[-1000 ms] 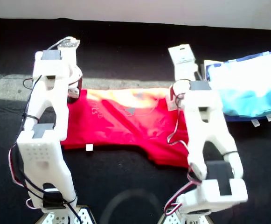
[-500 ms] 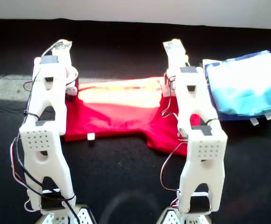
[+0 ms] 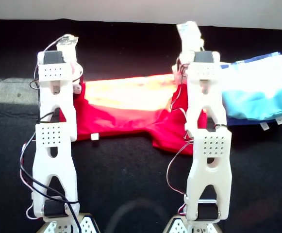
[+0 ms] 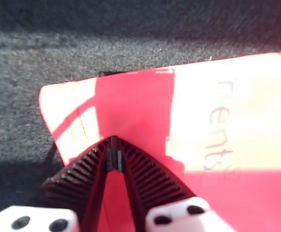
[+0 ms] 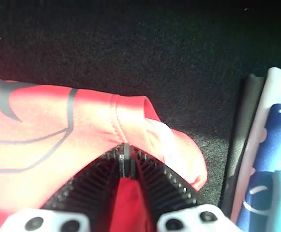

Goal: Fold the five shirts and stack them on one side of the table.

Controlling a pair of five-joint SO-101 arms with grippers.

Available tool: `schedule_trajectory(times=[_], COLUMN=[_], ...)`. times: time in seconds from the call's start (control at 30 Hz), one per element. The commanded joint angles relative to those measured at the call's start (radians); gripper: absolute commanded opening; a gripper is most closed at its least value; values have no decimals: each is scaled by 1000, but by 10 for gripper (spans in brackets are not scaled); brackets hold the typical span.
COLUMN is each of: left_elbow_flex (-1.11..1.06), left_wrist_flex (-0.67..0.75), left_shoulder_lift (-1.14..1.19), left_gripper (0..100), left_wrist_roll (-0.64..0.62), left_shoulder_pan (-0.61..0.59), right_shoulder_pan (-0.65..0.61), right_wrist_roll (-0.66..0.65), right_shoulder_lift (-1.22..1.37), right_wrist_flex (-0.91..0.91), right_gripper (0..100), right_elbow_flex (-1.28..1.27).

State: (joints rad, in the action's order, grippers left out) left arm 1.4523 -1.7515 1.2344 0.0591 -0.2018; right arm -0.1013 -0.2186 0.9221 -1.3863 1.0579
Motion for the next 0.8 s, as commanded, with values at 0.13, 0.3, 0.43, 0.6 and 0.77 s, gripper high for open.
schedule_trajectory(times=[0.13,0.3,0.43,0.6,0.77], left_elbow_flex=[-114,-590,-1003,-1437,-1652], left_wrist_flex=[-29,-25,15,341,583], left_shoulder_lift=[-200,-526,-725,-865,-878], left_gripper=[9,9,9,9,9], left_wrist_roll=[-11,-11,-6,-3,-3], left_shoulder_pan=[39,47,74,96,105], right_shoulder_pan=[12,13,13,10,16], right_wrist_roll=[6,6,6,6,6], right_shoulder_lift=[-15,-10,-10,-18,-24], right_wrist_flex=[-162,-271,-326,-377,-380], right_gripper=[8,8,8,8,8], right_elbow_flex=[268,407,492,521,521])
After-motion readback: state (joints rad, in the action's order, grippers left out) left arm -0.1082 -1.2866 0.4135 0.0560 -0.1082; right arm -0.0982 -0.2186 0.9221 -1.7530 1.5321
